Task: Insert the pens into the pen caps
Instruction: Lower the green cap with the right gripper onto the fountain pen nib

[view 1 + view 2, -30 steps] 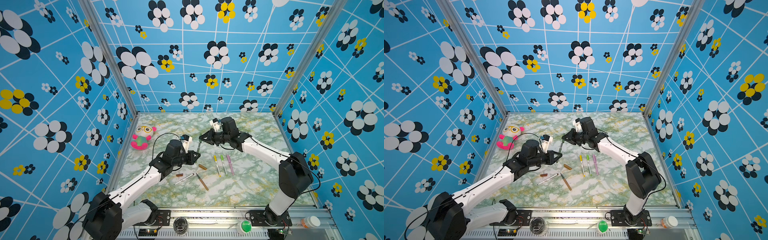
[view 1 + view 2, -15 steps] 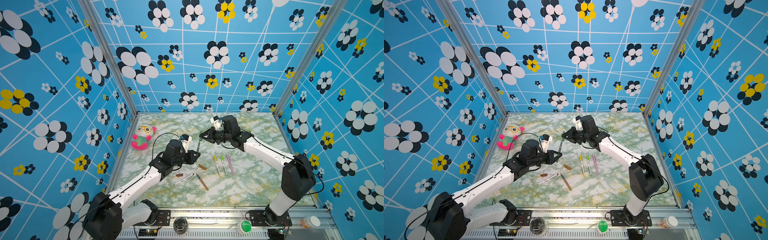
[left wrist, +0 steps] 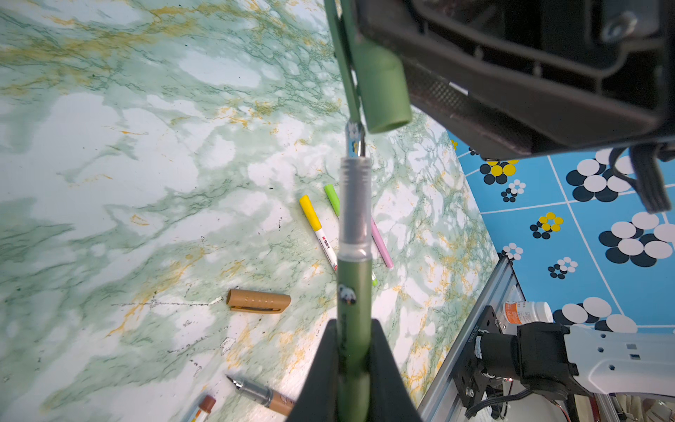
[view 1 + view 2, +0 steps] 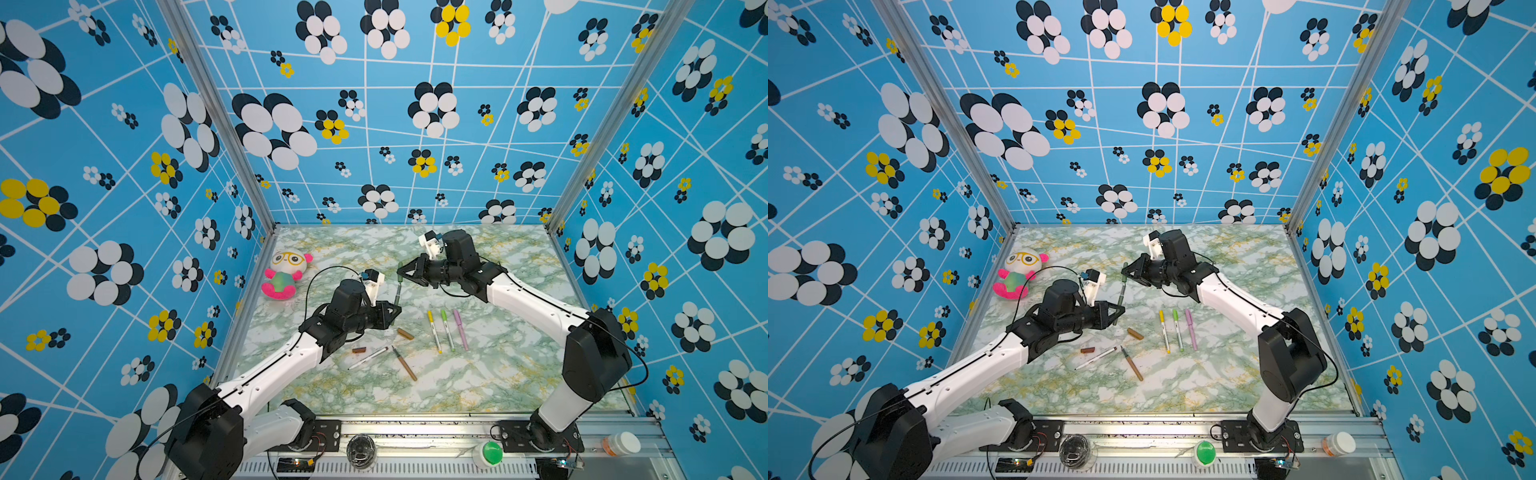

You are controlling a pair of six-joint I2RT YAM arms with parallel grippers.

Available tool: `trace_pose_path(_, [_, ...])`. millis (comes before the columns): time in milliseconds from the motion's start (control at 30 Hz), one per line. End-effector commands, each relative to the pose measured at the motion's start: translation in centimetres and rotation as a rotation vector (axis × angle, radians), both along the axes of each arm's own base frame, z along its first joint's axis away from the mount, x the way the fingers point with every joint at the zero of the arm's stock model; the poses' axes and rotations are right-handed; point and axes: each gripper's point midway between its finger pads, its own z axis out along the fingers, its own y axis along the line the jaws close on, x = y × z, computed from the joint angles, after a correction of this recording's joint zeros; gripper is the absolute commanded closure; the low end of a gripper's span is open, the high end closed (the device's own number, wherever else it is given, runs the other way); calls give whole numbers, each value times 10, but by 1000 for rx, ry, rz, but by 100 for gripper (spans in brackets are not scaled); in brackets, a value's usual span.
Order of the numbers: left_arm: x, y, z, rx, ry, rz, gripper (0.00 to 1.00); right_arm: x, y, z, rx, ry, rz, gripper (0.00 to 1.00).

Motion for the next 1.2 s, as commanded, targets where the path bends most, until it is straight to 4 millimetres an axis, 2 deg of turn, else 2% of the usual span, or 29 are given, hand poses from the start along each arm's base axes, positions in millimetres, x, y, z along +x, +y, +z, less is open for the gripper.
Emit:
trace_pose_path(0, [-1, -3, 16, -22, -37, -8, 100, -3, -2, 5, -25, -36, 3, 100])
trace_pose_path(433, [-1, -3, 17, -24, -38, -6, 100, -6, -1, 3, -24, -36, 10, 100])
trace_pose_path(833, [-3, -5, 17, -23, -38, -10, 100, 8, 5, 15, -19, -68, 0, 100])
trace_pose_path(1000, [-2, -4, 16, -20, -39, -5, 100, 6, 5, 12, -22, -63, 7, 100])
trace_pose_path(1167, [-1, -5, 17, -24, -42, -4, 100, 3, 2, 1, -45, -48, 5, 100])
